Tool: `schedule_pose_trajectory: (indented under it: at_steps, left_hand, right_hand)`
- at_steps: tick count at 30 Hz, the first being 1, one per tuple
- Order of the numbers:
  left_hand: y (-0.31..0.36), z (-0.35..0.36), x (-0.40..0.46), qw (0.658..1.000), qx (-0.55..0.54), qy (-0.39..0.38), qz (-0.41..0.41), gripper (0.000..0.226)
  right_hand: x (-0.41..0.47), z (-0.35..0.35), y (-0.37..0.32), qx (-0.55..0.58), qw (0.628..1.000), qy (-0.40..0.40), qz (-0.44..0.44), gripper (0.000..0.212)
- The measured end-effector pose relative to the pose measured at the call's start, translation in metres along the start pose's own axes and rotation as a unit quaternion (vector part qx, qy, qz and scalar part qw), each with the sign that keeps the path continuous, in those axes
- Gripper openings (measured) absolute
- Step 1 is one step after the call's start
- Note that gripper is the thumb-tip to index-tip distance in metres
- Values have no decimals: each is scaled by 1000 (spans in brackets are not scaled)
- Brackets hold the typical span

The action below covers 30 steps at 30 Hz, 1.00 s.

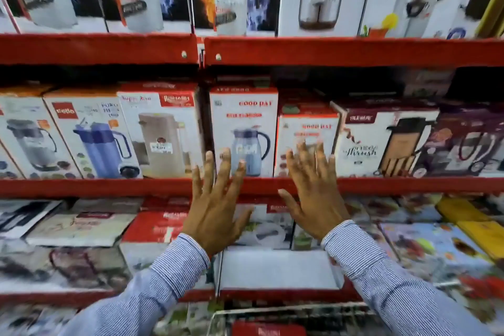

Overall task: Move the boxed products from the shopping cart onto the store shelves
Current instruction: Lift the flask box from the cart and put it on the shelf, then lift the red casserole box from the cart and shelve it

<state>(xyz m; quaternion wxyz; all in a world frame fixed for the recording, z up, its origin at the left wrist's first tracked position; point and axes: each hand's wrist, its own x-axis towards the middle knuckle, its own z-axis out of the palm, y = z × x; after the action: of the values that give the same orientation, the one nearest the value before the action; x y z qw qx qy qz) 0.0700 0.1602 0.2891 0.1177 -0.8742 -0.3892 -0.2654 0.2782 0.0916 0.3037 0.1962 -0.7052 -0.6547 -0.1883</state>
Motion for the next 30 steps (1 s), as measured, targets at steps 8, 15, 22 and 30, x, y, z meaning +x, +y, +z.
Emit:
schedule_pose_trajectory:
  at_steps: [8, 15, 22, 30]
  left_hand:
    - [29, 81, -115, 988, -20, -155, 17, 91]
    - [48, 154, -215, 948, -98, -302, -27, 90]
    - [55, 219, -281, 888, -82, -443, -90, 92]
    - [58, 250, -299, 822, -200, -469, -254, 104]
  right_hand:
    - [-133, 94, 15, -30, 989, -134, 49, 78]
    - [-238, 173, 26, 69, 941, -293, 155, 81]
    - [-302, 227, 15, 126, 849, -438, 266, 89]
    - [-315, 255, 1, 268, 743, -459, 406, 55]
